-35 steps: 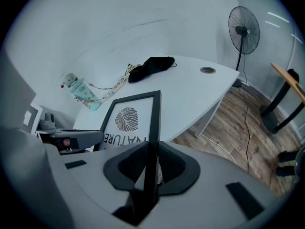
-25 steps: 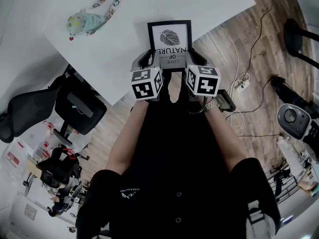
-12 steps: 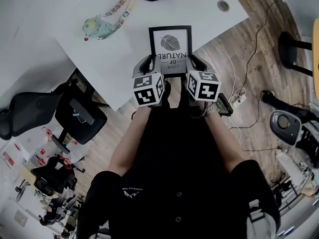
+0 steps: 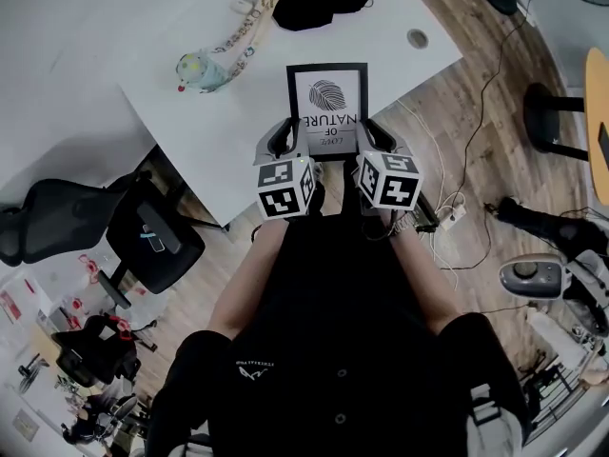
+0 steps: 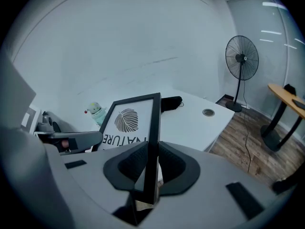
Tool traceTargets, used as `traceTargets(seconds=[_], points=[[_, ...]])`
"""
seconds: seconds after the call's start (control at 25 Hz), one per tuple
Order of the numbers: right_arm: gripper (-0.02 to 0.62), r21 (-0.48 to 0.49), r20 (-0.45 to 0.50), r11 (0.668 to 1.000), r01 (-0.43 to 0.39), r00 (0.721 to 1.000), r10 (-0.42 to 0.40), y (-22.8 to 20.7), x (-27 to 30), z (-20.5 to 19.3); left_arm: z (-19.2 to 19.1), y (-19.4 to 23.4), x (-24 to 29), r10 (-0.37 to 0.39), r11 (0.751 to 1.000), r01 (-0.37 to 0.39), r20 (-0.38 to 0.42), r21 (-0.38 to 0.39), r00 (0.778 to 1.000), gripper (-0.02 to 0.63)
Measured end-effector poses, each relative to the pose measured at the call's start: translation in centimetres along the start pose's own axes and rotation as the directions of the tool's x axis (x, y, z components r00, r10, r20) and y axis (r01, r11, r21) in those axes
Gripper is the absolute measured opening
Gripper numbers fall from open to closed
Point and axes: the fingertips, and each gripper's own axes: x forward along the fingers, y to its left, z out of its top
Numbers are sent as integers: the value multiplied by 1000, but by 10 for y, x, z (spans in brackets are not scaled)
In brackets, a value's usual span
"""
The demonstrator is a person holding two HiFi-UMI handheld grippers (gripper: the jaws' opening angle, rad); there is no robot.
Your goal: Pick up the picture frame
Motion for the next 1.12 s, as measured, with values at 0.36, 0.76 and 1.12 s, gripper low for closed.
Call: traceTargets(seconds=[0.36,0.76,1.12], points=[[67,-23,99,1000,-5,995,7,15,-20,42,45,-3,-21,-5,999,0,100,46,995,75],[67,-54,239,998,-15,971,28,42,-57,95,104,-8,-61,-24,996,1,245,93,969,75],[67,-128,368,991,-38,926,83,72,-89,145,155,-8,-102,-20,992,-32,399,124,917,75]])
